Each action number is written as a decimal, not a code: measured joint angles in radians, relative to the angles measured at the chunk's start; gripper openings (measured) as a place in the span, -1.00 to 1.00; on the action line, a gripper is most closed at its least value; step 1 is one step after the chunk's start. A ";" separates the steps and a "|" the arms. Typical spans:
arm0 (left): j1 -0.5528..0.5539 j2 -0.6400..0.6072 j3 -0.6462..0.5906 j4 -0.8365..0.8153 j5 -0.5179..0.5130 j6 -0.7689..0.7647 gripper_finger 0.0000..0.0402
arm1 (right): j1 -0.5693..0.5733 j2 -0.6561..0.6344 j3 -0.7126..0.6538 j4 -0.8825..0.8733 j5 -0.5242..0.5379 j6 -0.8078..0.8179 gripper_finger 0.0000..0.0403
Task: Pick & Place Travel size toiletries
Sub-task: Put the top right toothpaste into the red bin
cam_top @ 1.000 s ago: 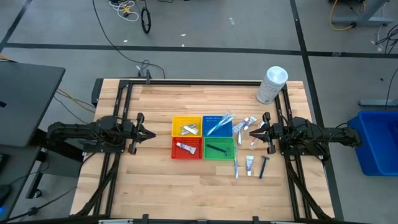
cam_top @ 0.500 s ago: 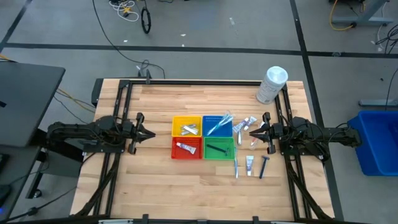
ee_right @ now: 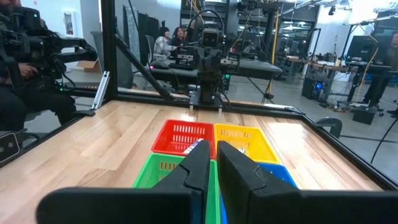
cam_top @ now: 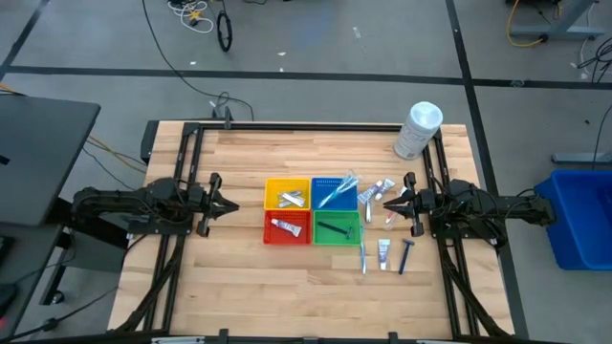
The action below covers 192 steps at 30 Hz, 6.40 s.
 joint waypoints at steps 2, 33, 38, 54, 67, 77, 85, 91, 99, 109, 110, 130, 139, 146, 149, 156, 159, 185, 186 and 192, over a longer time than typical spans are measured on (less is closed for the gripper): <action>0.000 0.000 0.000 0.000 0.000 0.000 -0.84 | 0.000 0.000 0.000 0.000 0.000 0.000 -0.80; 0.000 0.000 0.000 0.001 0.000 0.000 -0.84 | 0.000 0.000 0.000 0.128 0.001 0.104 -0.82; 0.000 0.000 0.000 0.001 0.000 0.000 -0.84 | 0.000 0.000 0.000 0.189 0.020 0.114 -0.87; 0.000 0.000 0.000 0.001 0.000 0.000 -0.84 | 0.000 0.119 0.164 0.241 0.062 0.114 -0.92; 0.000 0.000 0.000 0.001 0.000 0.000 -0.84 | 0.000 0.345 0.436 0.234 0.062 0.143 -0.92; 0.000 0.000 0.000 0.000 0.000 0.000 -0.84 | 0.000 0.448 0.687 0.133 0.088 0.194 -0.92; 0.000 0.000 0.000 0.001 0.000 0.000 -0.84 | 0.000 0.508 0.832 0.096 0.185 0.184 -0.92; 0.000 0.000 0.000 0.001 0.000 0.000 -0.84 | -0.001 0.555 0.904 0.016 0.182 0.158 -0.92; 0.000 0.000 0.000 0.000 0.000 0.000 -0.84 | -0.001 0.599 0.909 0.000 0.175 0.157 -0.92; 0.000 0.000 0.000 0.000 0.000 0.000 -0.84 | -0.001 0.645 0.909 -0.006 0.174 0.130 -0.92; 0.000 0.000 0.000 0.001 0.000 0.000 -0.84 | -0.001 0.648 0.909 -0.005 0.174 0.130 -0.92; 0.000 0.000 0.000 0.000 0.000 0.000 -0.84 | -0.002 0.664 0.972 -0.124 0.123 0.124 -0.92; 0.000 0.000 0.000 0.001 0.000 0.000 -0.84 | -0.006 0.717 1.110 -0.310 0.141 0.075 -0.92; 0.000 0.000 0.000 0.001 0.000 0.000 -0.84 | -0.033 0.738 1.157 -0.424 0.143 0.075 -0.92; 0.000 0.000 0.000 0.001 0.000 0.000 -0.84 | -0.038 0.743 1.157 -0.481 0.143 0.079 -0.92; 0.000 0.000 0.000 0.001 0.000 0.000 -0.84 | -0.058 0.764 1.157 -0.692 0.191 0.082 -0.92; 0.000 0.000 0.000 0.000 0.000 0.000 -0.84 | -0.067 0.770 1.157 -0.761 0.245 0.082 -0.92; 0.000 0.000 0.000 0.001 0.000 0.000 -0.84 | -0.279 0.870 1.156 -1.115 0.281 0.142 -0.92; 0.000 0.000 0.000 0.001 0.000 0.000 -0.84 | -0.286 0.874 1.156 -1.119 0.281 0.142 -0.92; 0.000 0.000 0.000 0.000 0.000 0.000 -0.84 | -0.320 0.875 1.111 -1.144 0.278 0.140 -0.91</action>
